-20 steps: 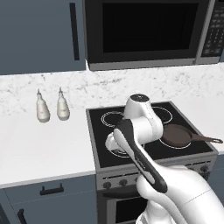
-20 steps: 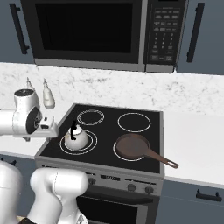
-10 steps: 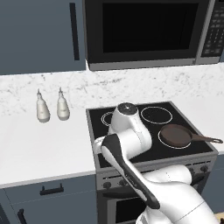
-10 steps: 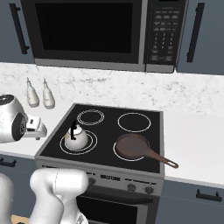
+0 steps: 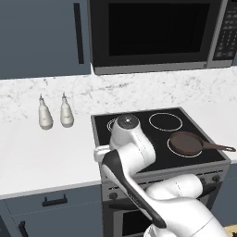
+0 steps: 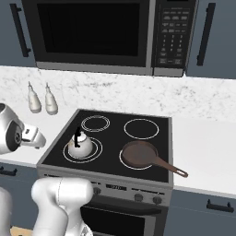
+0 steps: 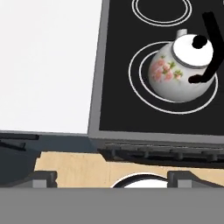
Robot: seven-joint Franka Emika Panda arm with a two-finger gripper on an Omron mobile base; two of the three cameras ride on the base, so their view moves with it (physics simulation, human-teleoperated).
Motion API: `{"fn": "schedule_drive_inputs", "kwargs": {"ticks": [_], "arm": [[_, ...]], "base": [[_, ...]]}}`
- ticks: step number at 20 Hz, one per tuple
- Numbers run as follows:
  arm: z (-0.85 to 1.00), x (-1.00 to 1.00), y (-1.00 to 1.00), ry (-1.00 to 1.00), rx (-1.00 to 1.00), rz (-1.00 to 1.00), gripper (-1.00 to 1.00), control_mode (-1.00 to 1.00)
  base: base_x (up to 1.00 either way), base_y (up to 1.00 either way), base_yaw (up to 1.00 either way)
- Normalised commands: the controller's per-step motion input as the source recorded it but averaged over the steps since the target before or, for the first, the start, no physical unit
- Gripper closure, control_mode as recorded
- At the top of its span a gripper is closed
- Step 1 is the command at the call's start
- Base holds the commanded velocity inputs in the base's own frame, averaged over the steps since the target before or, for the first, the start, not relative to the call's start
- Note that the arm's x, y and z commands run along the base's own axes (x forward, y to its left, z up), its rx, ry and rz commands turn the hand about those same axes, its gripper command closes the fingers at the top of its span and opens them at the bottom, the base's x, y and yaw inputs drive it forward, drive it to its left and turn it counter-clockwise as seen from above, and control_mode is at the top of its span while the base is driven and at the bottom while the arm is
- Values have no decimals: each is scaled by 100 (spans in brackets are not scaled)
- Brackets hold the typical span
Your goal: Pick the kettle from the counter and place it on a stove burner. Then turn the burner on.
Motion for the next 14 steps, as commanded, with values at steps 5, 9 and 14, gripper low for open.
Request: {"fn": "schedule_drive_inputs", "kwargs": {"ticks": [5,9,14], "arm": [[-21,-12,29,-5,0,-14,-100,-100],[-34,-13,31,0,0,-12,-100,-100],[-23,-17,0,-6,0,-6,-100,-100]], "base": [[0,0,0],[0,0,0],[0,0,0]]}}
